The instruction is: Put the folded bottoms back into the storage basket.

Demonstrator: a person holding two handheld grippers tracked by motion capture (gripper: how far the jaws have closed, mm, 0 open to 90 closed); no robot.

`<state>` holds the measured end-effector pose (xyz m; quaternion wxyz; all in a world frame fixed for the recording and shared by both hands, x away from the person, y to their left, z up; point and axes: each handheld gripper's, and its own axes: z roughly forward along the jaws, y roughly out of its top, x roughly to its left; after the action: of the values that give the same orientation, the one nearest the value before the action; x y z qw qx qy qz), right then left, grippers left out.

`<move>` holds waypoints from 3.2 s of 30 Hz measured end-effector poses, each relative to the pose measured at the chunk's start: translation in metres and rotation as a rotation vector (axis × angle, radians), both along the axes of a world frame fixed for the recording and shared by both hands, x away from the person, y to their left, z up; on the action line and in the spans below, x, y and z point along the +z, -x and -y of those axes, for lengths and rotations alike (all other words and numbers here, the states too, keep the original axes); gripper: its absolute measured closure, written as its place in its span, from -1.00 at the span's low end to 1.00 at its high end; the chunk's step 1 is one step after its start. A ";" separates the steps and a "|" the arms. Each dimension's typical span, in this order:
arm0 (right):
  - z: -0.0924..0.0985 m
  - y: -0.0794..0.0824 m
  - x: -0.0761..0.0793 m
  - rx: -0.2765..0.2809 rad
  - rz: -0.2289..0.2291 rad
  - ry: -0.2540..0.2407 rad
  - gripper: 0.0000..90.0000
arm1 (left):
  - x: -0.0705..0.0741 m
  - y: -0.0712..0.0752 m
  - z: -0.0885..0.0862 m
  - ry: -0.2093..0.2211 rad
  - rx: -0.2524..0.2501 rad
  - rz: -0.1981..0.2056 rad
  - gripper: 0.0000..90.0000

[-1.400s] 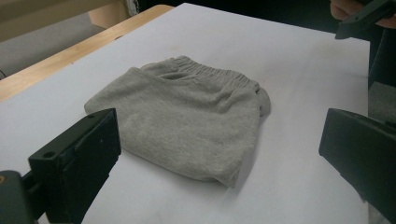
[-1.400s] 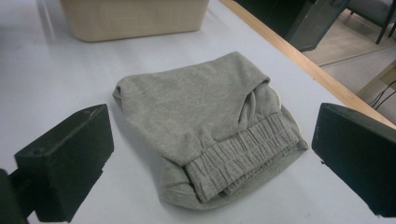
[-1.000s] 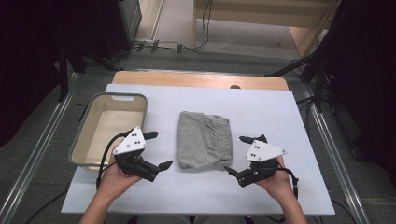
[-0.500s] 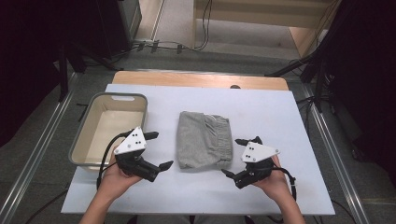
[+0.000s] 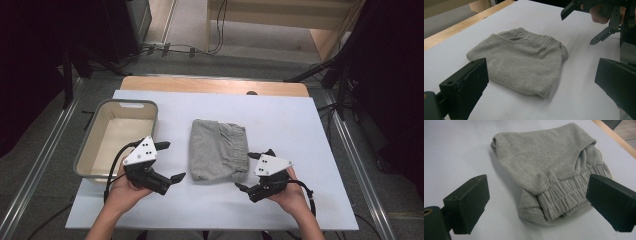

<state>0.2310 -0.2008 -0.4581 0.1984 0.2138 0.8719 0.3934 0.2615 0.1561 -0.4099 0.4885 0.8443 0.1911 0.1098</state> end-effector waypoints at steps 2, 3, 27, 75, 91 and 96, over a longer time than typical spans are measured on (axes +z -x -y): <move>0.000 -0.001 -0.002 -0.006 -0.003 0.010 -0.91 | 0.000 0.000 0.000 0.001 -0.001 -0.002 -1.00; 0.000 -0.002 -0.003 -0.009 0.001 0.015 -0.91 | 0.000 0.000 0.000 0.000 -0.001 -0.001 -1.00; -0.013 -0.007 -0.023 0.001 -0.021 0.146 -0.55 | -0.002 -0.001 0.001 -0.005 -0.004 -0.013 -1.00; -0.031 -0.018 -0.045 -0.083 -0.089 0.262 0.02 | -0.008 -0.002 0.008 -0.021 -0.015 -0.037 -1.00; -0.030 -0.019 -0.045 -0.118 -0.081 0.255 0.27 | -0.014 -0.003 0.016 -0.034 -0.025 -0.043 -1.00; -0.030 -0.018 -0.045 -0.132 -0.052 0.273 0.46 | -0.015 -0.005 0.019 -0.040 -0.016 -0.044 -1.00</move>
<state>0.2492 -0.1706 -0.5027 0.2282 0.2521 0.9061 0.2516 0.2661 0.1371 -0.4250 0.4679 0.8576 0.1929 0.0911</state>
